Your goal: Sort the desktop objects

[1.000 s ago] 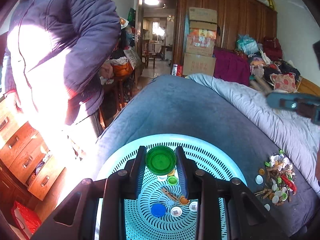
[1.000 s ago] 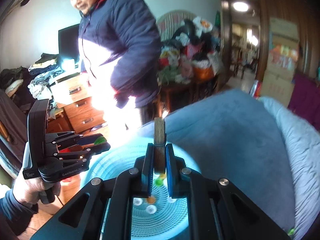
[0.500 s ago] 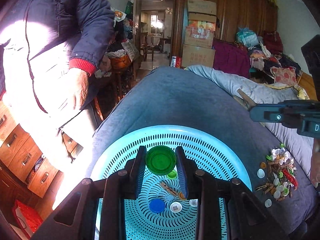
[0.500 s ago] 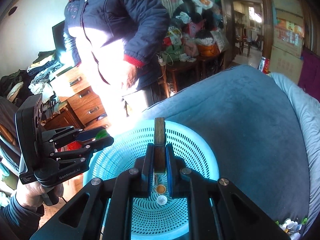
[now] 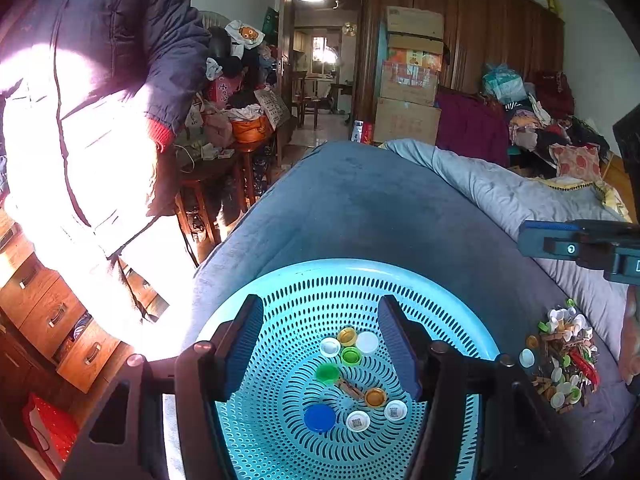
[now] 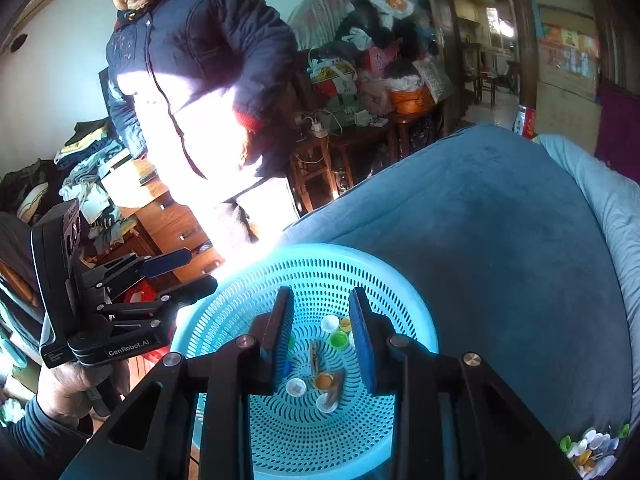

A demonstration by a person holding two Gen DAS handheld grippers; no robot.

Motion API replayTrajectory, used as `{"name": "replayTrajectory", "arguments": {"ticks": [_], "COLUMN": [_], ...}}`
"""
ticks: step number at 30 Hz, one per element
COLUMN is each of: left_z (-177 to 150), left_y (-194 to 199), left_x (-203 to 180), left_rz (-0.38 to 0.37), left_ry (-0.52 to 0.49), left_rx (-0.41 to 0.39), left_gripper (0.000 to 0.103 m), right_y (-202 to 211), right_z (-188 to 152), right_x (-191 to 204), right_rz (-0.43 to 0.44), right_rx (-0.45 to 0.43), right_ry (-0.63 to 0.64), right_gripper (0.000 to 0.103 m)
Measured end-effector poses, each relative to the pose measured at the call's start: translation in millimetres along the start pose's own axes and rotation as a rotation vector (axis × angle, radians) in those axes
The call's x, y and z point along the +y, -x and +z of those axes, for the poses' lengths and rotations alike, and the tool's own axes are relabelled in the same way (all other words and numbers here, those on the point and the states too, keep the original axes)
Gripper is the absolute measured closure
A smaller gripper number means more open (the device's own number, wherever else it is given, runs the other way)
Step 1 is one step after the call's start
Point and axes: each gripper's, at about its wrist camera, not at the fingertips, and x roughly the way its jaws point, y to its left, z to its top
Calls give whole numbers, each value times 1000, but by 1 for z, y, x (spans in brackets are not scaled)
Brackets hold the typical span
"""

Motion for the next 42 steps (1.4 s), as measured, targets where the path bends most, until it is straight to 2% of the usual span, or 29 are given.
{"name": "replayTrajectory", "arguments": {"ticks": [2,3,4,6,8,10,11,13,16,18,21,24,30,31,32,33,34,35,39,42], "left_z": [-3,-4,-5,-10,-24,-49,-65,-106,-161,-193,-214,-227,-239,-242,-243,-244,-243,-242,-236,-229], "left_y": [4,6,9,16,27,36,37,27,-5,-28,-58,-82,-105,-111,-114,-116,-117,-118,-106,-91], "left_x": [-5,-10,-19,-43,-83,-136,-164,-222,-283,-310,-335,-342,-370,-372,-373,-374,-371,-369,-357,-348], "left_rz": [-13,-21,-39,-96,-187,-296,-359,-486,-520,-556,-577,-573,-548,-542,-542,-532,-526,-536,-552,-553], "left_ry": [-1,-5,-12,-35,-99,-205,-250,-328,-439,-450,-438,-444,-516,-518,-518,-521,-506,-491,-455,-436], "left_rx": [-5,-9,-16,-24,-30,-37,-34,9,97,131,163,202,245,256,270,279,284,293,280,247], "left_gripper": [42,42,42,42,42,38,30,26,26,26,26,26,27,32,46,52,66,71,71,71], "right_y": [11,18,29,56,91,127,142,170,202,213,223,224,215,213,211,209,208,206,195,179], "right_z": [-6,-11,-18,-38,-71,-117,-140,-190,-274,-323,-388,-424,-443,-446,-446,-444,-442,-442,-434,-422], "right_x": [-7,-10,-13,-23,-33,-52,-62,-87,-122,-138,-156,-162,-171,-175,-177,-180,-182,-182,-182,-180], "right_rz": [2,4,2,-25,-72,-144,-185,-260,-371,-418,-433,-427,-409,-403,-402,-400,-396,-394,-377,-339], "right_rx": [-14,-26,-46,-90,-147,-192,-204,-194,-152,-111,-57,-15,0,-3,-5,-8,-11,-12,-8,10], "right_ry": [-8,-10,-11,-12,-19,-30,-46,-104,-223,-297,-415,-461,-474,-483,-485,-484,-480,-473,-414,-307], "right_gripper": [74,70,65,63,60,45,42,42,41,41,41,41,42,42,42,42,42,42,43,44]}}
